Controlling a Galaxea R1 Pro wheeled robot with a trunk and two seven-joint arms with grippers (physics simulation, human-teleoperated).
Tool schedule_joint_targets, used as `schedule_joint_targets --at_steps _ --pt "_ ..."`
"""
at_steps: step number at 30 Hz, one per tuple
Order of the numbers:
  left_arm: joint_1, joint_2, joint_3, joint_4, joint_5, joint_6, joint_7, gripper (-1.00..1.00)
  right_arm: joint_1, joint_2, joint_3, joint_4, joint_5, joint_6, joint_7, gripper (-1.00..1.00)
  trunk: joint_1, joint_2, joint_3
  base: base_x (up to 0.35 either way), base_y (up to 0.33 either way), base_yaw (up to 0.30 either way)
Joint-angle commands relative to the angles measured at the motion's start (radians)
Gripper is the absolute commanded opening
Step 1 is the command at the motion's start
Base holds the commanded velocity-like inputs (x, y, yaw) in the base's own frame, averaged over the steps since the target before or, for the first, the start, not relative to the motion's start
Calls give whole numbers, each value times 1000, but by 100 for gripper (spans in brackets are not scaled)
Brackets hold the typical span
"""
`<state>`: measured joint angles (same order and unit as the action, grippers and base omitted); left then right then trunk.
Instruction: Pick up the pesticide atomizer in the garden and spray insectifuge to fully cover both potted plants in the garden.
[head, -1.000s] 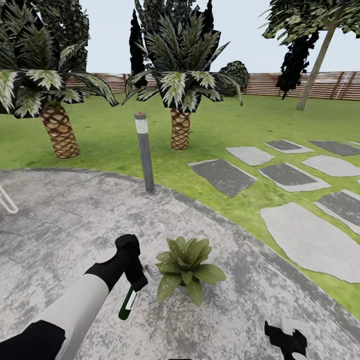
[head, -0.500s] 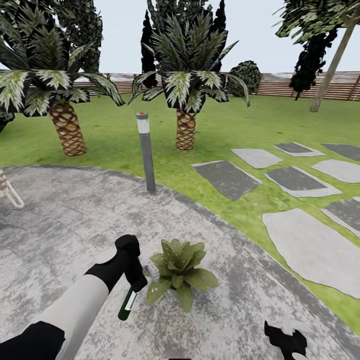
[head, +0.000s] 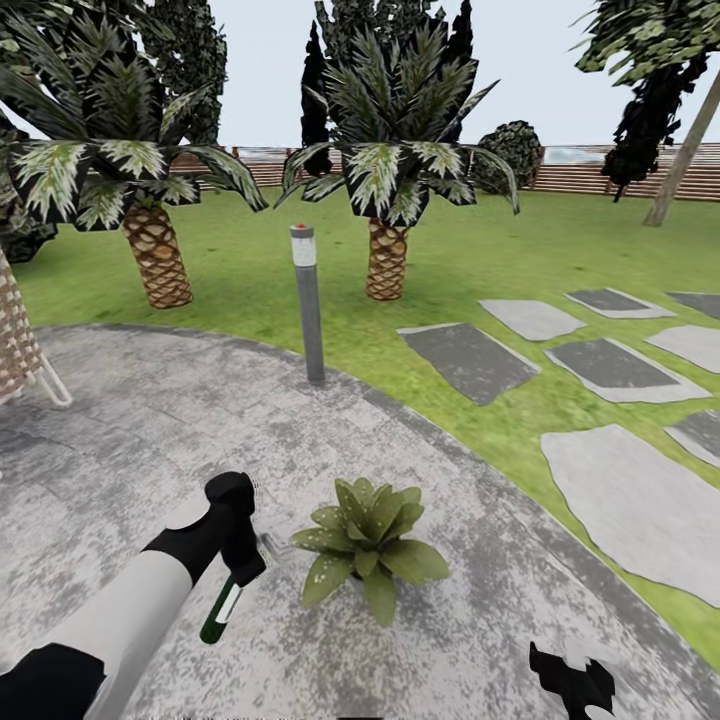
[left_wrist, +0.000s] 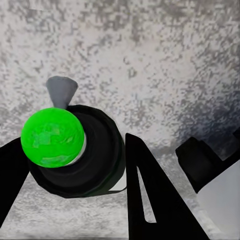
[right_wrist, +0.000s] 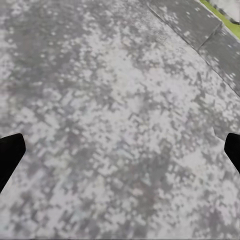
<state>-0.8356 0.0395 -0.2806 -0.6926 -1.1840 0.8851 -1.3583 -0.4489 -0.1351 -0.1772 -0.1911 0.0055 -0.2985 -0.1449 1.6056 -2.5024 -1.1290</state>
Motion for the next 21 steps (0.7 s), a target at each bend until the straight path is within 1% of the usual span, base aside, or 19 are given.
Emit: schedule_joint_targets --at_steps 1,5,8,13,21 --pt "0 1 -4 -1 -6 9 -1 -100 -1 0 -2 1 1 -4 -1 100 0 0 -1 0 0 255" --pt "1 0 -1 -1 -5 9 14 -100 -1 0 -1 1 1 -4 -1 100 0 0 -1 98 -8 229" --pt "2 -6 -1 1 -5 8 16 -100 -1 0 -2 1 1 -4 0 100 0 0 -1 260 -98 51" --pt "10 -7 0 1 -5 8 16 -100 -1 0 -2 1 1 -4 0 100 0 0 -1 237 -175 5" --pt "15 2 1 1 -5 7 15 -100 -1 0 -2 1 1 -4 -1 100 0 0 -1 27 -30 17"
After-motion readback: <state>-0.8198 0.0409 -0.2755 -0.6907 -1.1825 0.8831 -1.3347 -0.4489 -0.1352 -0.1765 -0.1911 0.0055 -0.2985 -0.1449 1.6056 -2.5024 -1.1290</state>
